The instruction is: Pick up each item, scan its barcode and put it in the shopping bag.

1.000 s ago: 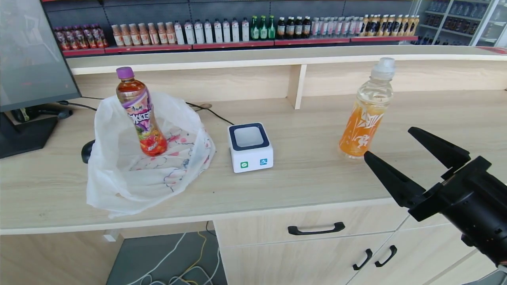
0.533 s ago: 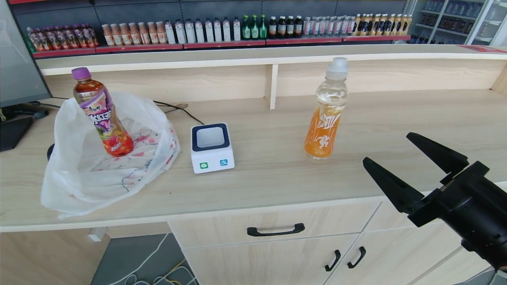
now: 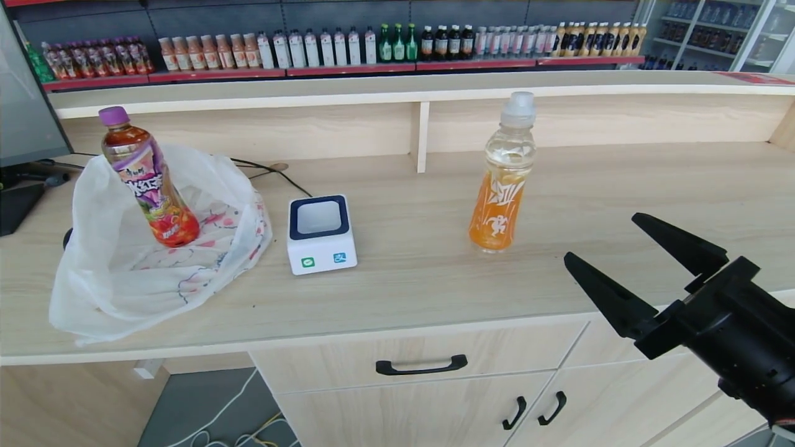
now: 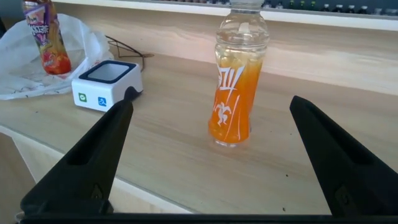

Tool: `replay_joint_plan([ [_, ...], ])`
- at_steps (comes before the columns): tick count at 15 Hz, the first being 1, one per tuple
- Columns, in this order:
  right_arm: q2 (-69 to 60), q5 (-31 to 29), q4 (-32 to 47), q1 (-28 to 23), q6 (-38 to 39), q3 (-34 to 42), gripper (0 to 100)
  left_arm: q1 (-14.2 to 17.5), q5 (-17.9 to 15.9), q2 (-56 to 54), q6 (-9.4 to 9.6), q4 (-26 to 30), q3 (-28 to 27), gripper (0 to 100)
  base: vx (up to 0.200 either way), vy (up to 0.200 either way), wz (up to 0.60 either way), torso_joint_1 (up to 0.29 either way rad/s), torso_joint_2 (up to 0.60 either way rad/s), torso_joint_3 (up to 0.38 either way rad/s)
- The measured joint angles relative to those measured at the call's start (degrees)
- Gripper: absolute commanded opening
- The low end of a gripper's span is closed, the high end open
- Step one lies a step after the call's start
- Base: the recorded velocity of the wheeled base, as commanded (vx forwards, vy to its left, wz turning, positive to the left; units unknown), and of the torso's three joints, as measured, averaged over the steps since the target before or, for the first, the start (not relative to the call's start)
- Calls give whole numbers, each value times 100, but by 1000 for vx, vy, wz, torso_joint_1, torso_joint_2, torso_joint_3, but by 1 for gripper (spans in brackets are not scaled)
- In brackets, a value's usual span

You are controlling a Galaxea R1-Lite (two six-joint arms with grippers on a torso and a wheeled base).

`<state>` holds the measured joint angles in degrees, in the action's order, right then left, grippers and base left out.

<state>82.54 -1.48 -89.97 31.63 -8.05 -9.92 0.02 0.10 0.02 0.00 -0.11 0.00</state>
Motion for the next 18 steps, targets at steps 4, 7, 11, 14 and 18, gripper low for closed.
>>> replay_joint_plan([
  [4, 89, -20, 5, -66, -7, 133, 100, 2, -5, 0, 0, -2, 0, 100, 0, 0, 0, 0, 0, 0],
  [7, 179, -41, 2, -71, -10, 364, 100, 0, 0, 0, 0, 1, 0, 100, 0, 0, 0, 0, 0, 0],
  [11, 494, -60, 5, -71, -5, 301, 100, 5, -2, 0, 0, -2, 0, 100, 0, 0, 0, 0, 0, 0],
  [14, 897, -79, 2, -71, 4, -88, 100, 7, -5, 0, 0, 1, 0, 100, 0, 0, 0, 0, 0, 0],
  [18, 1492, -87, 2, -66, 171, -827, 100, 2, -2, 0, 0, -2, 0, 100, 0, 0, 0, 0, 0, 0],
])
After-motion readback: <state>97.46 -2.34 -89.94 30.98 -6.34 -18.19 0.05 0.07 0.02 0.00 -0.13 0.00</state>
